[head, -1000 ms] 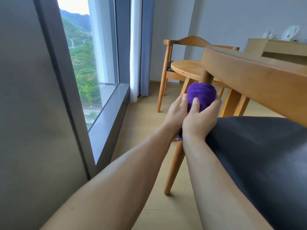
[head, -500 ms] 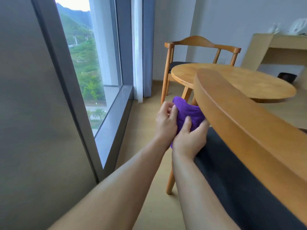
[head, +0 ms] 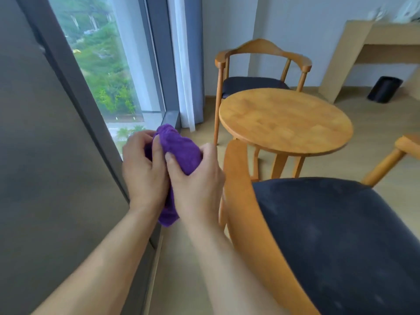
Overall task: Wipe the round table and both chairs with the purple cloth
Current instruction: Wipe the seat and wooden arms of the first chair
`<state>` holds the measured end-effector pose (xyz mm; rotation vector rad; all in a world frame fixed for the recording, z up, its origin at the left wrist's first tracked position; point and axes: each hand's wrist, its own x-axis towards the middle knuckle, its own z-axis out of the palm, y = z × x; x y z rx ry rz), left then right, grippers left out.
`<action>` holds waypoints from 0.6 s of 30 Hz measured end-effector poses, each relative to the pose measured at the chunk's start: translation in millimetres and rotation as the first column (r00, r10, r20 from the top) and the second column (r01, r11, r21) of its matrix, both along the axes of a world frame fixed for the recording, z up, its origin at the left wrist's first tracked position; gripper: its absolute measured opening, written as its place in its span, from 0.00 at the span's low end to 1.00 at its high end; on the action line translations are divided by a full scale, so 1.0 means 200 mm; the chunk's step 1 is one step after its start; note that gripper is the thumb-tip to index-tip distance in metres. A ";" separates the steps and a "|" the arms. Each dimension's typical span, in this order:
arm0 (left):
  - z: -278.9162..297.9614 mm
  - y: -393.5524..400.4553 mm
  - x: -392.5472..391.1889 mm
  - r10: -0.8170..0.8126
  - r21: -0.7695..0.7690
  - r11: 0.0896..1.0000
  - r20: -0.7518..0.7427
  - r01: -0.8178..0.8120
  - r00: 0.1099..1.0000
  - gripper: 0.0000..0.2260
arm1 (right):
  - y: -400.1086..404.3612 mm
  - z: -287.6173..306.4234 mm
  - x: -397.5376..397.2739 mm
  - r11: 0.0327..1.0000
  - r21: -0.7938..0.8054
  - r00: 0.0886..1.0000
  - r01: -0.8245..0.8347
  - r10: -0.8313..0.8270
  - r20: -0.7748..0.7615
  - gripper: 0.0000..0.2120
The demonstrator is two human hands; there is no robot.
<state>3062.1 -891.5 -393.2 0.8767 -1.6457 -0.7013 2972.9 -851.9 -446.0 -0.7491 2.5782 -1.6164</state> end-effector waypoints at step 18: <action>0.04 0.03 -0.81 -0.301 0.543 0.839 0.528 -0.042 0.794 0.06 | 0.23 0.13 -0.76 0.930 0.184 0.812 -0.318 0.167 0.559 0.27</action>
